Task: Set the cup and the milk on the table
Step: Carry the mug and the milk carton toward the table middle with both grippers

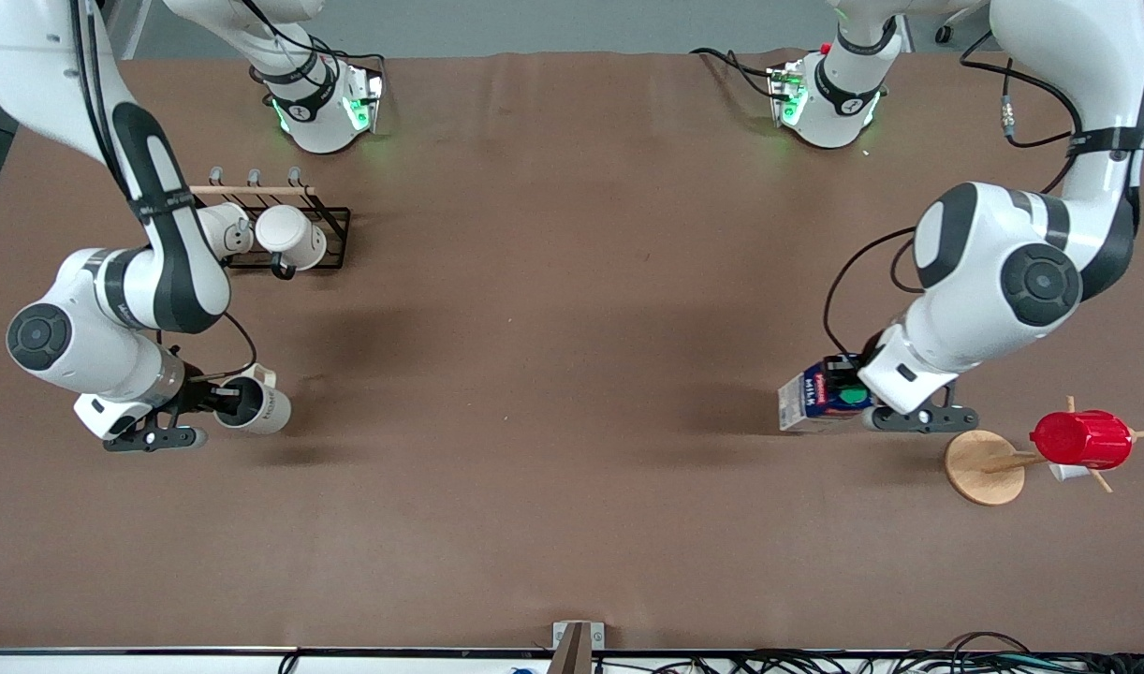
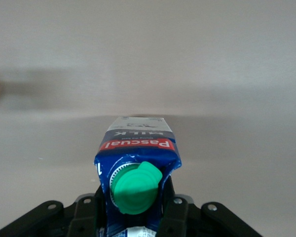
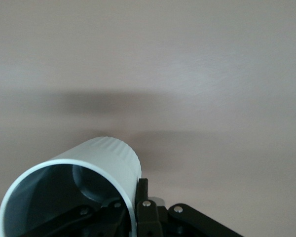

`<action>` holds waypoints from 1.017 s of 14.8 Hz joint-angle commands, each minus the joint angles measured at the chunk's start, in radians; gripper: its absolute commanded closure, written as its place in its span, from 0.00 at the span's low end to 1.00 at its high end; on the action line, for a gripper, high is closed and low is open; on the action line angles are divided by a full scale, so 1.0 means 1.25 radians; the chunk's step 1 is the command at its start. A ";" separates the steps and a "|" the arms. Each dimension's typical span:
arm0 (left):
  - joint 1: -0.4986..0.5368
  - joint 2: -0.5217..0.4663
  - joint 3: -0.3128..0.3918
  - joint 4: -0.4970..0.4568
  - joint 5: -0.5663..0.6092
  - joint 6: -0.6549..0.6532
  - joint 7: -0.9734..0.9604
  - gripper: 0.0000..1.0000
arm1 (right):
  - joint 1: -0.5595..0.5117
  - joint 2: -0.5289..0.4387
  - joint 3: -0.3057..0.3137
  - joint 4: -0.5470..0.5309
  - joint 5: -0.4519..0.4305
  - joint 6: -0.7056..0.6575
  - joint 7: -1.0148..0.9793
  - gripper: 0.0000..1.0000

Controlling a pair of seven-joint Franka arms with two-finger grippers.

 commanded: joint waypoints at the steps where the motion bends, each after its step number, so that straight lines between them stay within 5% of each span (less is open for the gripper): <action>1: -0.036 0.007 -0.007 0.033 0.002 -0.017 -0.060 0.57 | 0.031 -0.021 0.073 0.043 -0.012 -0.078 0.160 1.00; 5: -0.087 0.016 -0.007 0.049 0.002 -0.017 -0.162 0.57 | 0.057 -0.007 0.186 0.081 -0.021 -0.069 0.345 1.00; 15: -0.215 0.098 -0.002 0.134 0.006 -0.017 -0.400 0.57 | 0.251 0.132 0.193 0.160 -0.091 0.023 0.618 0.99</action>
